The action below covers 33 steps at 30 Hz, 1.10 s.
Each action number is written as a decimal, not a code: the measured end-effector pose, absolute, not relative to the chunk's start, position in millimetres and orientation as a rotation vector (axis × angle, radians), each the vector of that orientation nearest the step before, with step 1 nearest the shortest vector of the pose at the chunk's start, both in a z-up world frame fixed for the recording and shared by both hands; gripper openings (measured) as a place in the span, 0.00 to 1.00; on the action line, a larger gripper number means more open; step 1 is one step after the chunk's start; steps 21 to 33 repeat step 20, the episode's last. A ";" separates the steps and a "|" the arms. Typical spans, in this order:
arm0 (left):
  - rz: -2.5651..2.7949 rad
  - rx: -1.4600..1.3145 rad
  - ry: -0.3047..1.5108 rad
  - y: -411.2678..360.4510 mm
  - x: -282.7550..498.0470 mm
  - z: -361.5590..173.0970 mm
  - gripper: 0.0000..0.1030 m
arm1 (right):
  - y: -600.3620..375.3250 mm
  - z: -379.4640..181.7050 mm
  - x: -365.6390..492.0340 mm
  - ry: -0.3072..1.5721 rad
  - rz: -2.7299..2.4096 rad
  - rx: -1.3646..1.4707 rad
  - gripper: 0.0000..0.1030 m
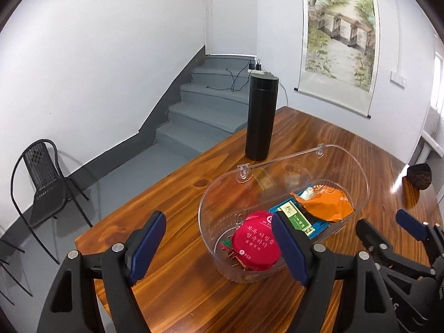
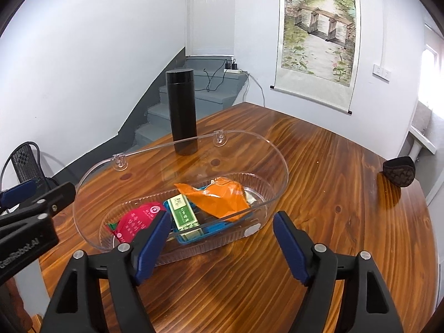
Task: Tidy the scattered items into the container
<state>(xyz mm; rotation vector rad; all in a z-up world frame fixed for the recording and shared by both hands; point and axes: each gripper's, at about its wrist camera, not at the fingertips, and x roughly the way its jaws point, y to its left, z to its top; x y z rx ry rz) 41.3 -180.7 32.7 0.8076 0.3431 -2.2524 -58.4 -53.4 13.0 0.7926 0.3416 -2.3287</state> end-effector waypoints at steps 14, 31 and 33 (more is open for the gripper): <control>-2.251 0.765 0.288 -170.2 53.7 32.5 0.64 | -69.9 7.0 -37.2 0.406 -2.278 0.773 0.78; -2.243 0.789 0.295 -169.9 53.2 32.7 0.62 | -67.3 8.9 -36.6 0.403 -2.287 0.769 0.78; -2.243 0.789 0.295 -169.9 53.2 32.7 0.62 | -67.3 8.9 -36.6 0.403 -2.287 0.769 0.78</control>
